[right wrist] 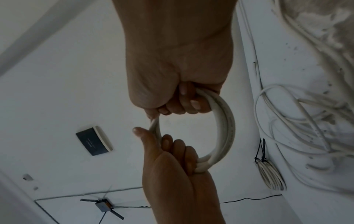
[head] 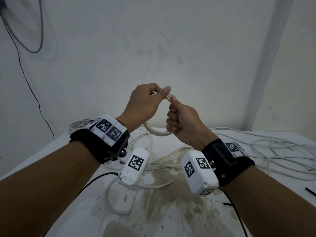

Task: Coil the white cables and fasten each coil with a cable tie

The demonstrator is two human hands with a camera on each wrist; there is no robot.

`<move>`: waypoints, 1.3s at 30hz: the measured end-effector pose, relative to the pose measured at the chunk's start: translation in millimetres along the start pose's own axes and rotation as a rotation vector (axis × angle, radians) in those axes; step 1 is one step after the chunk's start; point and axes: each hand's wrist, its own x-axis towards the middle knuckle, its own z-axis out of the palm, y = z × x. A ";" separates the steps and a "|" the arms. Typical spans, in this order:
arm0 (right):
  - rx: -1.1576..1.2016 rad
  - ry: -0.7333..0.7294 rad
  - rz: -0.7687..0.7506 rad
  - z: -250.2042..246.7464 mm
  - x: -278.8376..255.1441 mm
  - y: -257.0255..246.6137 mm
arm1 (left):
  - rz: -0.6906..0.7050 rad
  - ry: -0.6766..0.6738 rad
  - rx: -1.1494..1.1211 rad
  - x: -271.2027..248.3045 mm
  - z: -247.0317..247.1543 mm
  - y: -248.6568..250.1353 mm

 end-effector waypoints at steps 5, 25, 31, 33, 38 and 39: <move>-0.015 -0.034 0.046 -4.1 0.6 -1.5 | 0.006 0.067 0.025 -0.3 2.8 -7.6; -0.083 0.072 0.038 -3.8 5.8 -4.9 | 0.025 -0.004 0.068 -4.5 13.0 -14.1; 0.017 0.099 0.057 -9.3 8.6 -3.5 | -0.222 -0.032 -0.200 -5.7 9.0 -15.3; 0.005 0.111 0.050 -9.3 9.2 -1.8 | -0.212 -0.024 -0.187 -3.8 8.7 -15.1; -0.021 0.141 0.033 -6.5 7.7 -0.1 | -0.109 -0.025 -0.095 -3.9 6.3 -13.9; -0.036 0.151 0.020 -6.4 7.6 0.3 | -0.073 -0.037 -0.042 -5.0 6.6 -12.9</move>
